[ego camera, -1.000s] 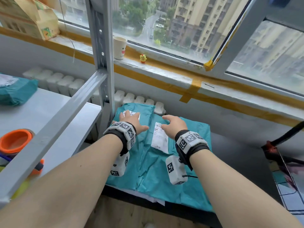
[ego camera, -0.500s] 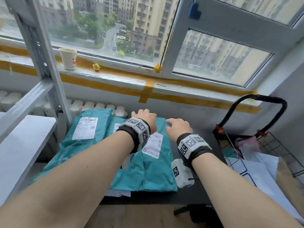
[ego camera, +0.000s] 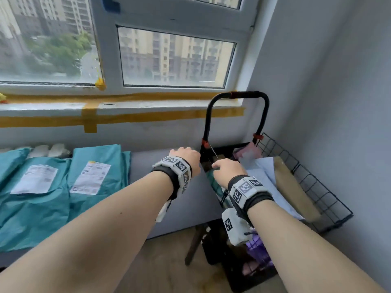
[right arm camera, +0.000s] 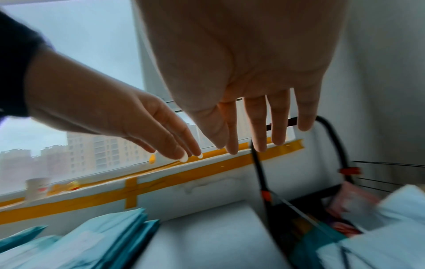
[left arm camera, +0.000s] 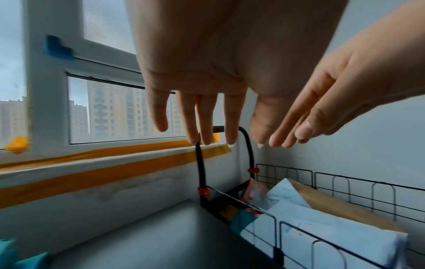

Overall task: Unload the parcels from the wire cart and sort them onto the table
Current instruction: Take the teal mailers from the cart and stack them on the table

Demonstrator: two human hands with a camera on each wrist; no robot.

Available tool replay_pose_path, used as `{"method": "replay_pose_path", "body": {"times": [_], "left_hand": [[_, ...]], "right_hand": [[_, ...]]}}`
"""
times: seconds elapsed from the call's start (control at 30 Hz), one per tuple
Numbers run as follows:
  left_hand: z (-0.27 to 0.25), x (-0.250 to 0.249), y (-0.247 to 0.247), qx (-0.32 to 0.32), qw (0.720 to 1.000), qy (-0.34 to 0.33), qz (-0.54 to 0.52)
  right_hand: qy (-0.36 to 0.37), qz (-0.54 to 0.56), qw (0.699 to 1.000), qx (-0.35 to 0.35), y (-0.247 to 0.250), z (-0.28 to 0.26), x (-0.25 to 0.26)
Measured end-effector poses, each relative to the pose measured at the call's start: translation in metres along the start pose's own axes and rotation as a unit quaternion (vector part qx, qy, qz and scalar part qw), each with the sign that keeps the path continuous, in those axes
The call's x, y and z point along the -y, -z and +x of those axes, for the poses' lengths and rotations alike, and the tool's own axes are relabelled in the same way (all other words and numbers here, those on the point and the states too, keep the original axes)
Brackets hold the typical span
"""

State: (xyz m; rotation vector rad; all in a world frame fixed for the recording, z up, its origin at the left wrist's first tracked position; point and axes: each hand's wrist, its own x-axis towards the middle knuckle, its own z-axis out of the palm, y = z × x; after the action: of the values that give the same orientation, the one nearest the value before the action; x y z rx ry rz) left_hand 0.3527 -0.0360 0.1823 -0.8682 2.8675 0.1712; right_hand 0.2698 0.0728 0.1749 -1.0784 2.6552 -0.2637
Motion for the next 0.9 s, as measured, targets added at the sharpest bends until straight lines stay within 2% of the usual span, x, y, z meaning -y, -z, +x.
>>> {"method": "replay_pose_path", "body": {"times": [0.17,0.3,0.5,0.7,0.8,0.9], "left_hand": [[0.033,-0.098,-0.01,-0.001,0.999,-0.031,-0.012],[0.062,-0.149,-0.021,0.012,0.999,-0.045,-0.009],[0.125,-0.19,-0.047,0.045,0.998,-0.047,-0.013],[0.221,-0.231,-0.087,0.079,0.99,-0.037,-0.108],[0.262,-0.243,-0.111,0.117,0.98,-0.009,-0.161],[0.301,-0.242,-0.129,0.156,0.965,0.035,-0.207]], "right_hand": [[-0.039,0.04,0.998,0.0,0.021,0.001,-0.113],[-0.063,0.065,0.996,0.012,0.022,0.015,-0.184],[-0.113,0.106,0.988,0.023,0.013,0.051,-0.262],[-0.171,0.112,0.978,0.042,0.007,0.108,-0.333],[-0.195,0.101,0.971,0.097,0.001,0.14,-0.357],[-0.214,0.122,0.963,0.111,-0.004,0.18,-0.372]]}}
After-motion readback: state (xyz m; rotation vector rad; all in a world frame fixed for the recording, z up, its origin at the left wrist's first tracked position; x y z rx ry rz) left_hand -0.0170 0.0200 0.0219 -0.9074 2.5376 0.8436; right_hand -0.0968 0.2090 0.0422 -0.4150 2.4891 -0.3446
